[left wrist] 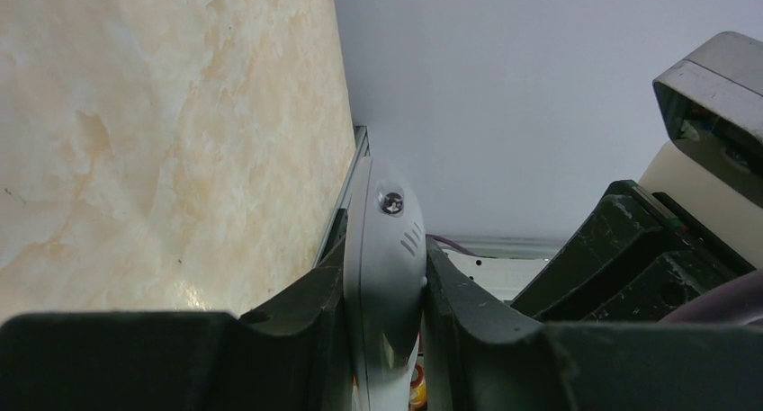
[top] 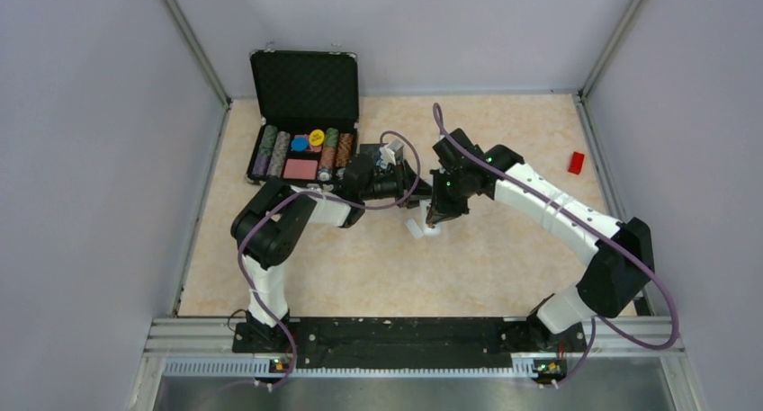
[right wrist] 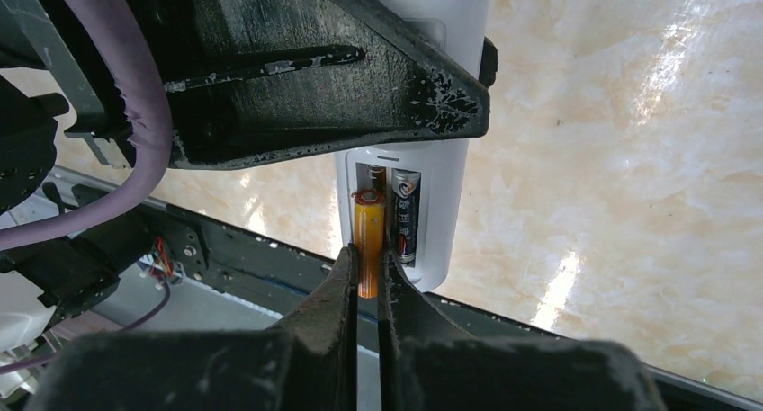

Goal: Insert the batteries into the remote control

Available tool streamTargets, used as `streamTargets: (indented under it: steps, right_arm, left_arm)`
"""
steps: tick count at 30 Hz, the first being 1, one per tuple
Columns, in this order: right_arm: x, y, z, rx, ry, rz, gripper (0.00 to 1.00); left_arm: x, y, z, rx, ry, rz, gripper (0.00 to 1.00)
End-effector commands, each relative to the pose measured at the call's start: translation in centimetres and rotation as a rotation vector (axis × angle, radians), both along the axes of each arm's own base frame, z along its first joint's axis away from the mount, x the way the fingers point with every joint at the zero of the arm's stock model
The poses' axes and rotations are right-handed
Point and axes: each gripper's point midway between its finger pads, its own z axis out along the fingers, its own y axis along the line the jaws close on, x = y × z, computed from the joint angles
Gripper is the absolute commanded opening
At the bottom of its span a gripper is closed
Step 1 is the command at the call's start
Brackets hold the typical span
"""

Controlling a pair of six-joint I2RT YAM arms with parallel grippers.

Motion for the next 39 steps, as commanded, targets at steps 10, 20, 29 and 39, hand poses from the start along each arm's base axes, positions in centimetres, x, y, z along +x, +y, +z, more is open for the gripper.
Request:
streamTargets:
  steps: [10, 20, 29, 39]
  right_arm:
    - [0.5, 0.1, -0.7, -0.016, 0.017, -0.022, 0.18]
    - [1.7, -0.1, 2.5, 0.034, -0.072, -0.068, 0.34]
    - [0.8, -1.5, 5.4, 0.161, -0.232, -0.117, 0.61]
    - [-1.2, -0.9, 6.7, 0.456, -0.501, -0.013, 0.73]
  left_arm:
    - [0.2, -0.2, 1.0, -0.045, -0.058, -0.012, 0.00]
    - [0.4, -0.1, 0.9, -0.054, -0.039, -0.006, 0.00]
    - [0.9, -0.2, 2.9, -0.109, 0.005, 0.006, 0.00]
    - [0.0, 0.1, 6.0, -0.197, 0.076, -0.028, 0.00]
